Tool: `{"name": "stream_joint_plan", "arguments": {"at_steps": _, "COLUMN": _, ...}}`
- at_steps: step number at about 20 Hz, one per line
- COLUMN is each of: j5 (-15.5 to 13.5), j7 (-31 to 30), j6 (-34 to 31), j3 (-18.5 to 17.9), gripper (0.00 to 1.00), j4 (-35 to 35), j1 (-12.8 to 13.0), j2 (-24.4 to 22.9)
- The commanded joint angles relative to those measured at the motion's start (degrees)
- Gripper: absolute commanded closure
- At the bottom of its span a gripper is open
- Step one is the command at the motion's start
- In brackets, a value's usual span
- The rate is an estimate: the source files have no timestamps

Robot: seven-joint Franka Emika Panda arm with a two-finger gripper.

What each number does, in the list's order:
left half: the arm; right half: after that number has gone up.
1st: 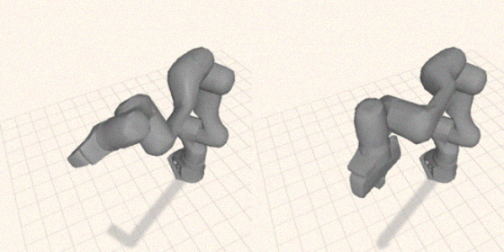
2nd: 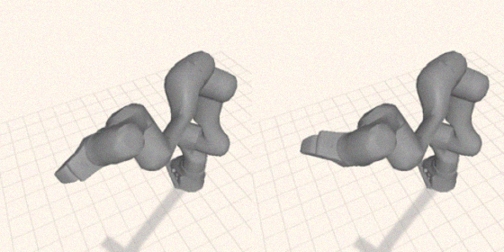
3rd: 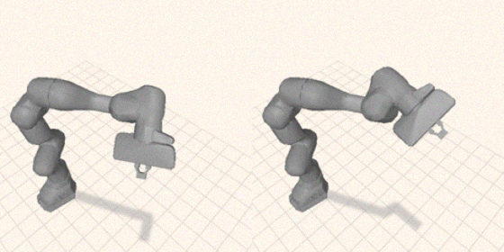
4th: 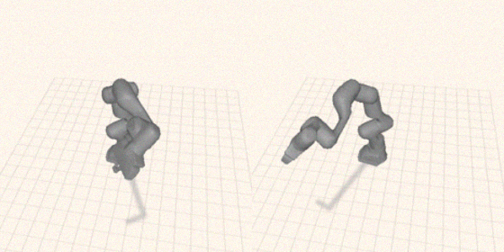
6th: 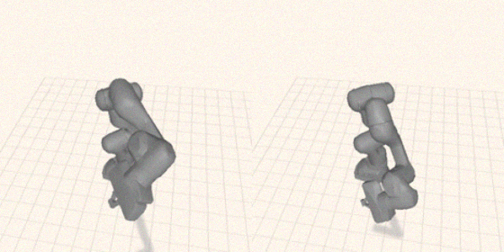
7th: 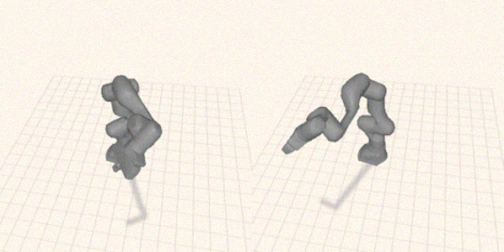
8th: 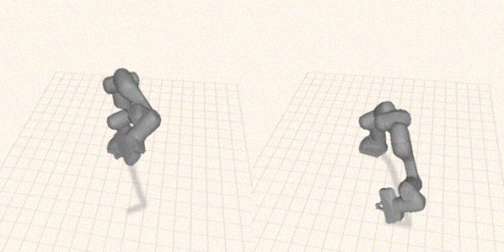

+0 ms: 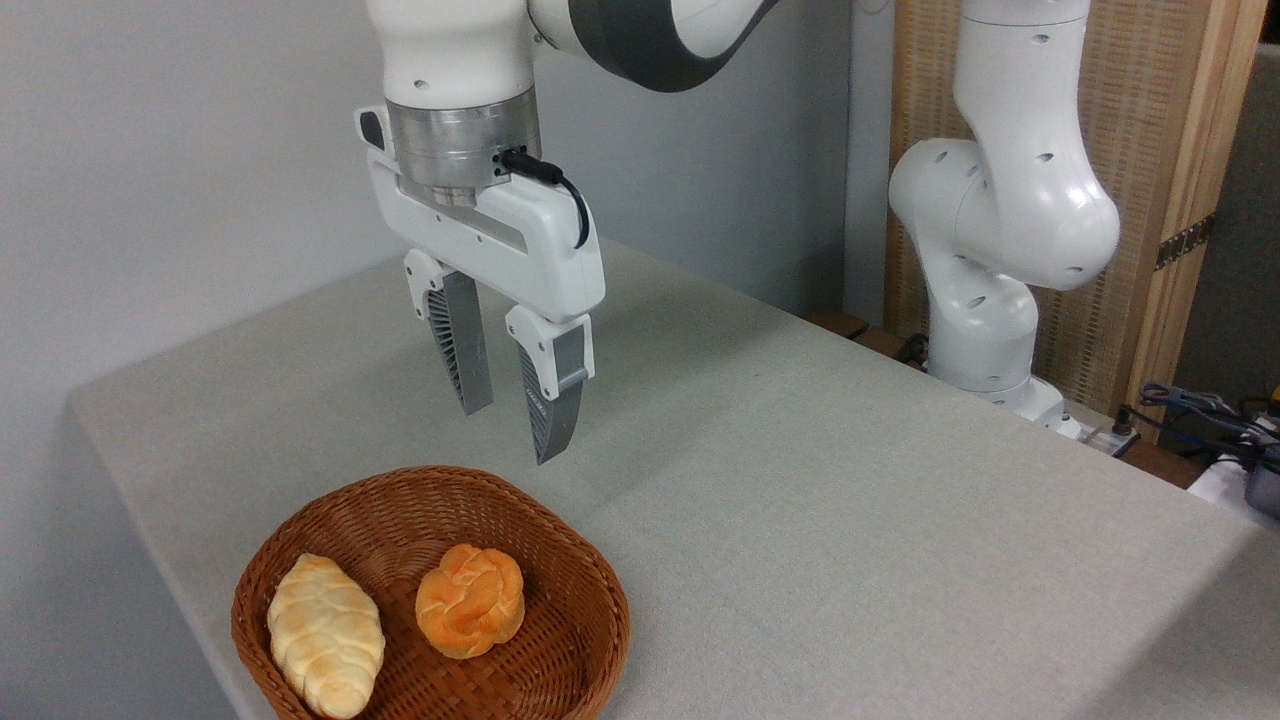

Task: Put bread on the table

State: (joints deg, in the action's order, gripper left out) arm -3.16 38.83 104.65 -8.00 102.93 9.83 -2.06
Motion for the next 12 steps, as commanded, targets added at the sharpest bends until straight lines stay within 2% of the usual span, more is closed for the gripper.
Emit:
{"name": "stream_joint_plan", "arguments": {"at_steps": 1, "j5": 0.4, "j7": -1.1, "j6": -0.7, "j3": -0.3, "gripper": 0.0, "j4": -0.9, "j1": 0.5, "j2": 0.3}}
{"name": "stream_joint_plan", "arguments": {"at_steps": 12, "j5": 0.5, "j7": 0.1, "j6": -0.1, "j3": -0.5, "gripper": 0.0, "j4": -0.9, "j1": 0.5, "j2": 0.7}}
